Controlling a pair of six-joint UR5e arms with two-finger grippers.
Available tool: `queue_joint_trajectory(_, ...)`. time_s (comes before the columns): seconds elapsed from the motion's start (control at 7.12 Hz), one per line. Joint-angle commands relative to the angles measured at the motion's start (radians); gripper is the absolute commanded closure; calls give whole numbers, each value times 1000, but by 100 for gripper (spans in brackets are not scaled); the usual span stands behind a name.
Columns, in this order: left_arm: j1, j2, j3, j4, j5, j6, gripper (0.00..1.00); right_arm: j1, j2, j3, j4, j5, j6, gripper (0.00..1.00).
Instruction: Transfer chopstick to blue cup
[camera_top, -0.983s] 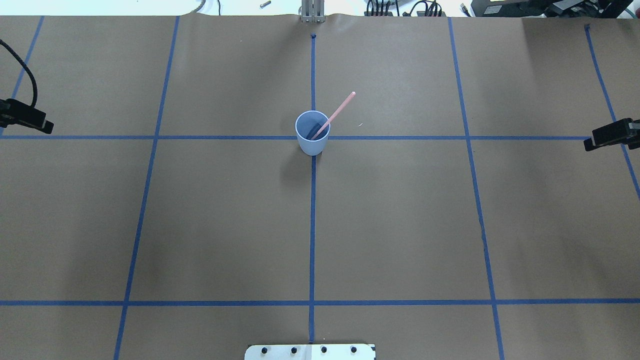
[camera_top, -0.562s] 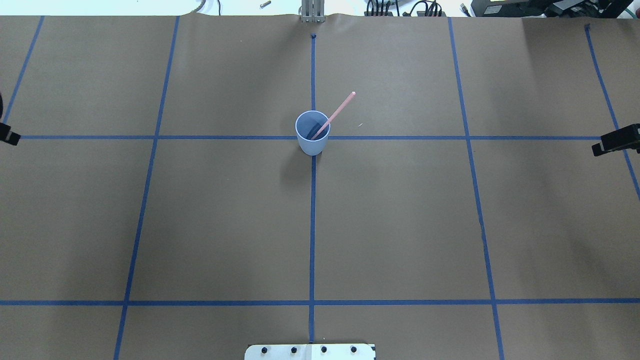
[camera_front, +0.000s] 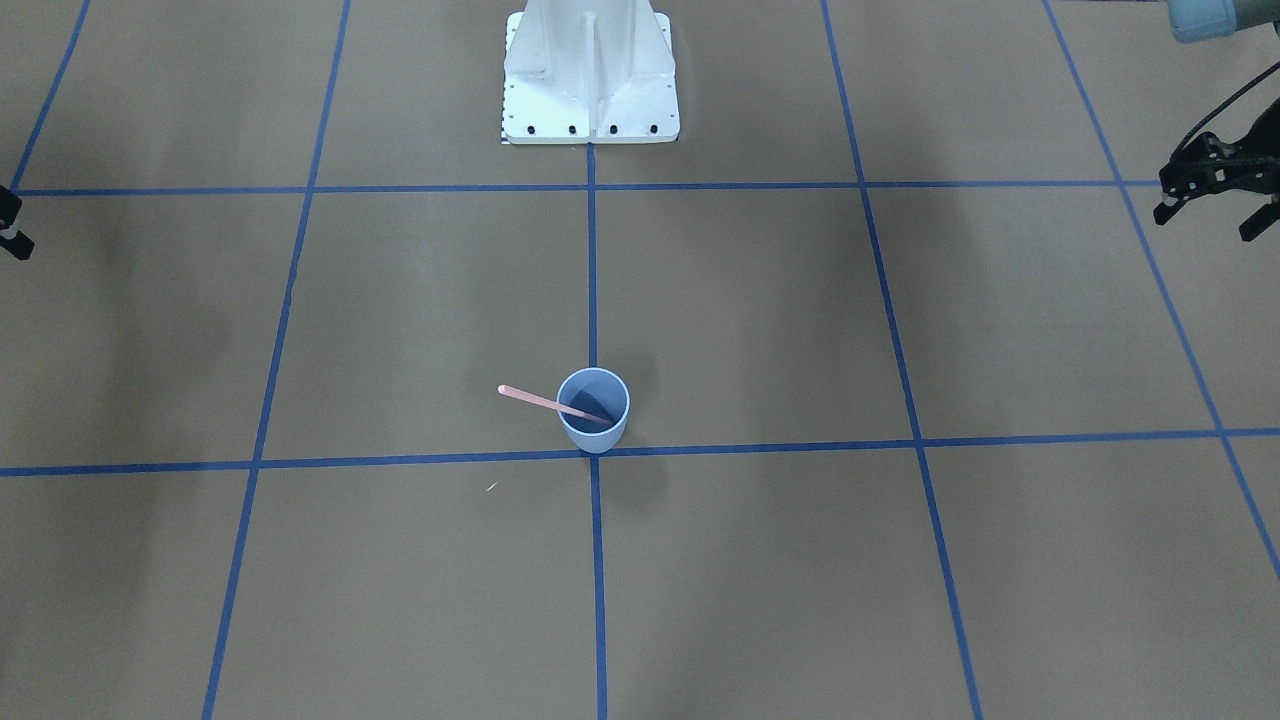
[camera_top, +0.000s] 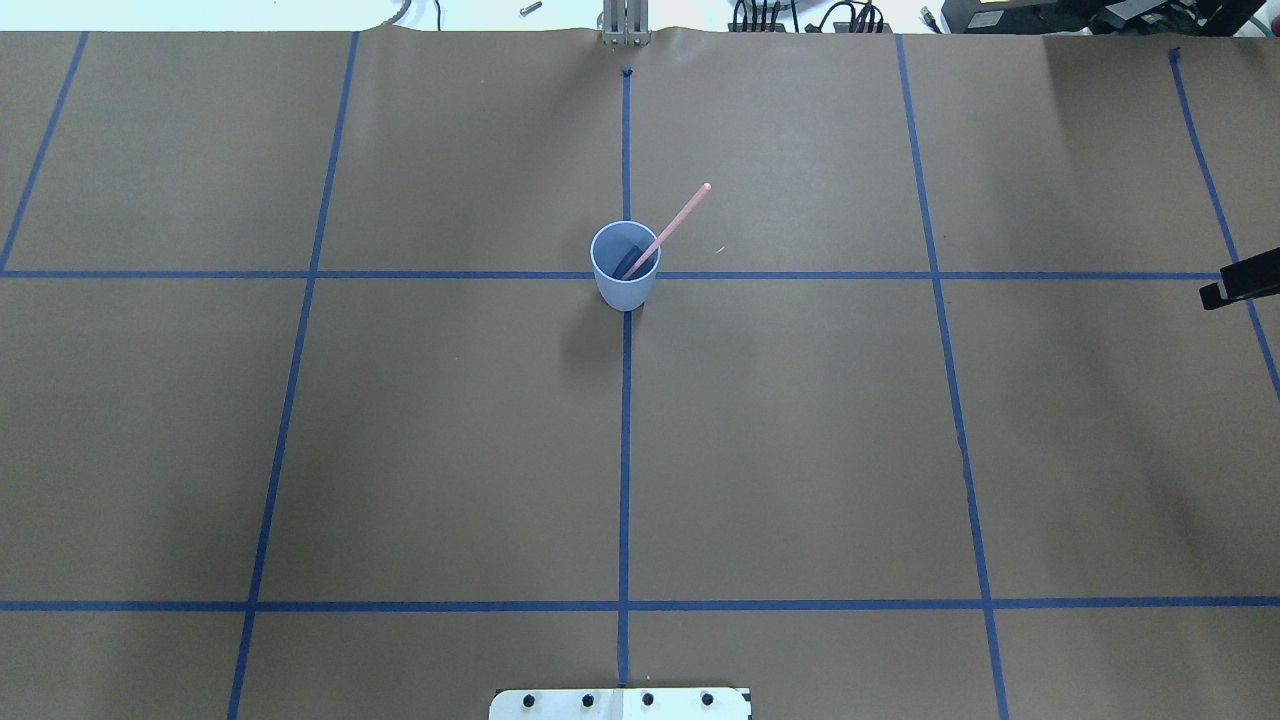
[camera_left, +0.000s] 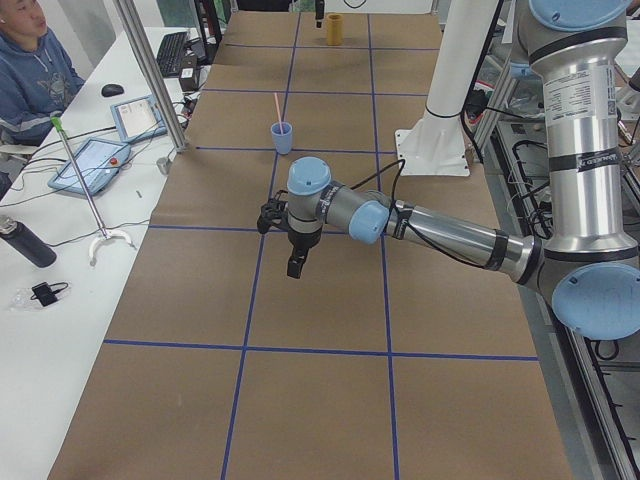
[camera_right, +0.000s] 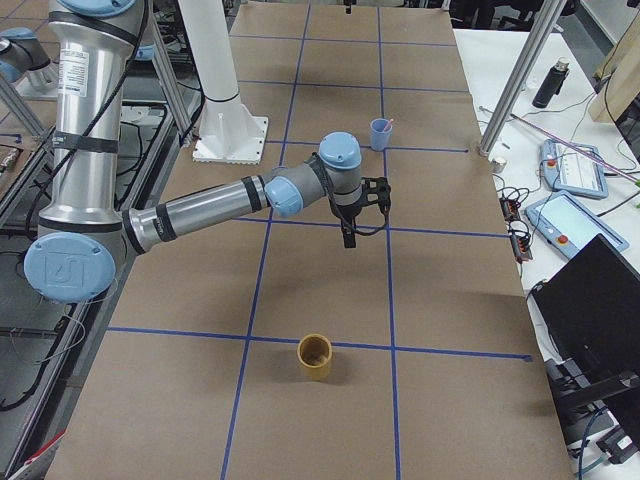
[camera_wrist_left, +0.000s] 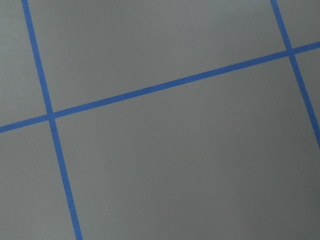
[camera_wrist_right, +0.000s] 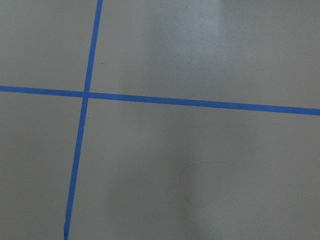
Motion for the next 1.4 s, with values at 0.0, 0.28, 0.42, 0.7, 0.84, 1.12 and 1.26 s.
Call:
queue_joint_trajectory(0.0,-9,3,4,2,-39,-17,2,19,-19,-4,-1,4,-32,0)
queue_joint_trajectory(0.28,-9,-3,5,1,-38,-88,2,17,-17,-7,-1,4,-32,0)
queue_joint_trajectory(0.42,-9,-3,5,1,-38,-88,2,17,-17,-7,-1,4,-31,0)
queue_joint_trajectory(0.7,-11,6,8,1,-32,-84,2,17,-17,-7,-1,4,-32,0)
queue_joint_trajectory(0.84,-14,9,8,1,-11,-79,2,17,-17,-7,-1,4,-32,0)
queue_joint_trajectory(1.12,-14,8,7,-1,-3,-79,2,17,-17,-9,-1,4,-32,0)
queue_joint_trajectory(1.26,-14,8,7,-1,-3,-79,2,17,-17,-9,-1,4,-32,0)
